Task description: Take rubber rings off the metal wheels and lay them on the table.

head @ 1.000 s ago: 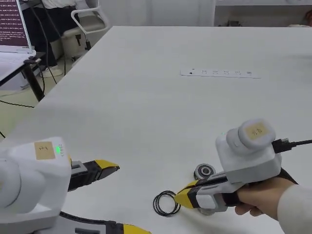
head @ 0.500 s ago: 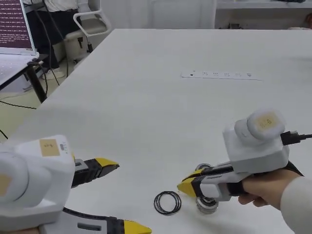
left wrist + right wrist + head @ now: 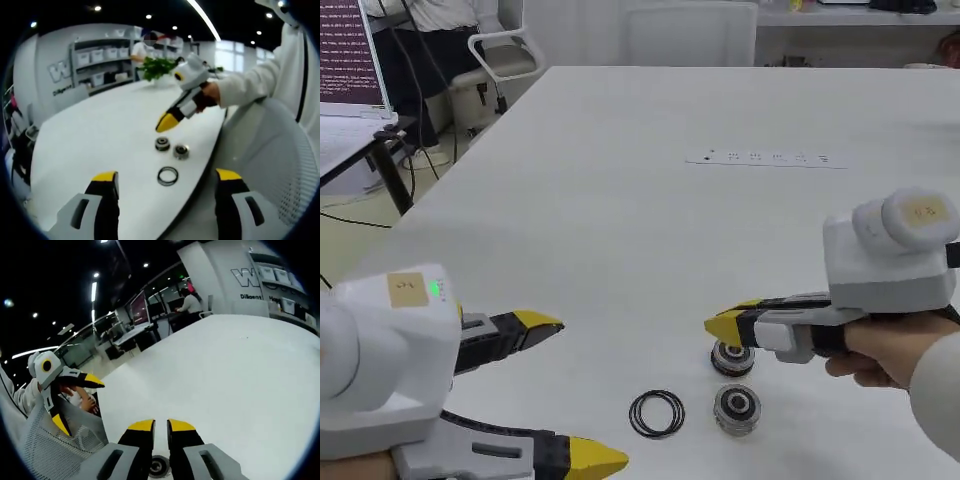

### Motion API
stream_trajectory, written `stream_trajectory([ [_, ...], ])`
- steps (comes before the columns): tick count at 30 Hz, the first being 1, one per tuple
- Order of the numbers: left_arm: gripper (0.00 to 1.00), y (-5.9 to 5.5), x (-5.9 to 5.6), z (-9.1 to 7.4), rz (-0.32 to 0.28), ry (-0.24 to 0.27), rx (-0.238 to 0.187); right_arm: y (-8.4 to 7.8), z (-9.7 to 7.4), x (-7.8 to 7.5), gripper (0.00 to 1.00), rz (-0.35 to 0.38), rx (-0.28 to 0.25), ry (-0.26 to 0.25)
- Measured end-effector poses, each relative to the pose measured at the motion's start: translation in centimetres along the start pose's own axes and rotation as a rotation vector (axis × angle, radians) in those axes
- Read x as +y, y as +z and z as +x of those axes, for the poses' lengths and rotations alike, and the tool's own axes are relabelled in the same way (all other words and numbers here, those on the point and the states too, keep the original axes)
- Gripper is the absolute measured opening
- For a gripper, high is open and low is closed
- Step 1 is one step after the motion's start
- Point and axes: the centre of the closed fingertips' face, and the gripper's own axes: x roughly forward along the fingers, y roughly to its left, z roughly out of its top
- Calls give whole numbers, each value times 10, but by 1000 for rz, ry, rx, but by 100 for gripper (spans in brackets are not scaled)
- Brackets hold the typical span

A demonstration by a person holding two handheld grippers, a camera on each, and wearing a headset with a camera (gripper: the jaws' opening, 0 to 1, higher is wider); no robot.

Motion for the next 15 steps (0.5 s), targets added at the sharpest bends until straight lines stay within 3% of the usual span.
stream_trajectory([
  [2,82,4,2,-1,11,10,3,4,-6,-1,7,19,-25,-8],
  [7,84,52,3,-9,87,-7,-81,6,-15,-20,7,56,-52,-48],
  [15,84,100,12,-6,194,-17,-122,-3,-22,-37,7,87,-45,-82],
])
